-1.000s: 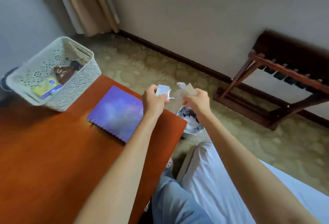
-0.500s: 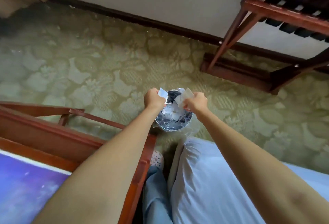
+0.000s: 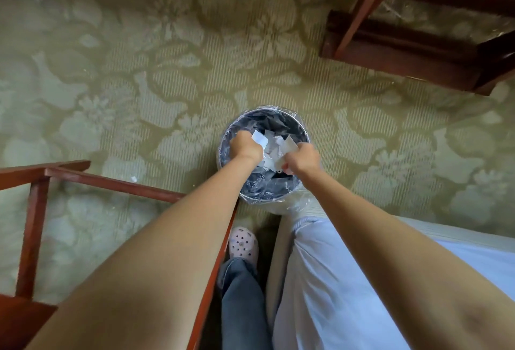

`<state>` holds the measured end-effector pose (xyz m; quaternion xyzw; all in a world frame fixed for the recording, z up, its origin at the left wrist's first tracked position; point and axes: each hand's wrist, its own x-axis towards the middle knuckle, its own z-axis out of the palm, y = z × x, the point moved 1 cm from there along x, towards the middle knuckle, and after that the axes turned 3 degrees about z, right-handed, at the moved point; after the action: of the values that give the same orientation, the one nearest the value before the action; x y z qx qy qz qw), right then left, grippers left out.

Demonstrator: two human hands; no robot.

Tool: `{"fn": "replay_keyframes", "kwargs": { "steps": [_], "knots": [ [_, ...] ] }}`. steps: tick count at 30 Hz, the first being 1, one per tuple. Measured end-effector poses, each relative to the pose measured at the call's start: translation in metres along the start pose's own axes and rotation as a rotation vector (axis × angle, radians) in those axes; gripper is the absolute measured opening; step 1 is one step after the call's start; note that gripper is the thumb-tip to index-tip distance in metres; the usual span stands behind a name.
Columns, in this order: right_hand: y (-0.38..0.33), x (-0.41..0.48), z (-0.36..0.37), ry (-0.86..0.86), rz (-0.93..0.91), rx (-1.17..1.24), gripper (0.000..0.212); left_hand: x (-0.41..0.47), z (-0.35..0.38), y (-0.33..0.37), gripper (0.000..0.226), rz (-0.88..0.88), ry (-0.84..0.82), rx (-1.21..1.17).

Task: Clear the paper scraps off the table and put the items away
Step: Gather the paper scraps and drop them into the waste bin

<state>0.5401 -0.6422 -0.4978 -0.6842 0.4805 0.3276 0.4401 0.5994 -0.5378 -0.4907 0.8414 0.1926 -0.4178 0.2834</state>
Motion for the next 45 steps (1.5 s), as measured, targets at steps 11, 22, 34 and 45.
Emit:
{"fn": "replay_keyframes", "kwargs": {
  "steps": [11,22,34,45],
  "knots": [
    [-0.001,0.003,0.012,-0.049,0.064,0.039,0.043,-0.008,-0.014,-0.008,0.032,-0.081,-0.113,-0.148],
    [-0.09,-0.162,-0.029,0.097,-0.35,-0.27,0.033,-0.14,-0.14,0.047,0.024,0.179,0.115,-0.206],
    [-0.171,-0.486,-0.017,0.18,-1.055,-0.319,0.027,-0.42,-0.345,-0.06,0.023,0.383,0.746,-0.34],
    [-0.056,-0.694,0.171,-0.176,-1.447,-0.68,0.024,-0.616,-0.354,-0.352,0.024,0.024,0.999,-0.468]
  ]
}}
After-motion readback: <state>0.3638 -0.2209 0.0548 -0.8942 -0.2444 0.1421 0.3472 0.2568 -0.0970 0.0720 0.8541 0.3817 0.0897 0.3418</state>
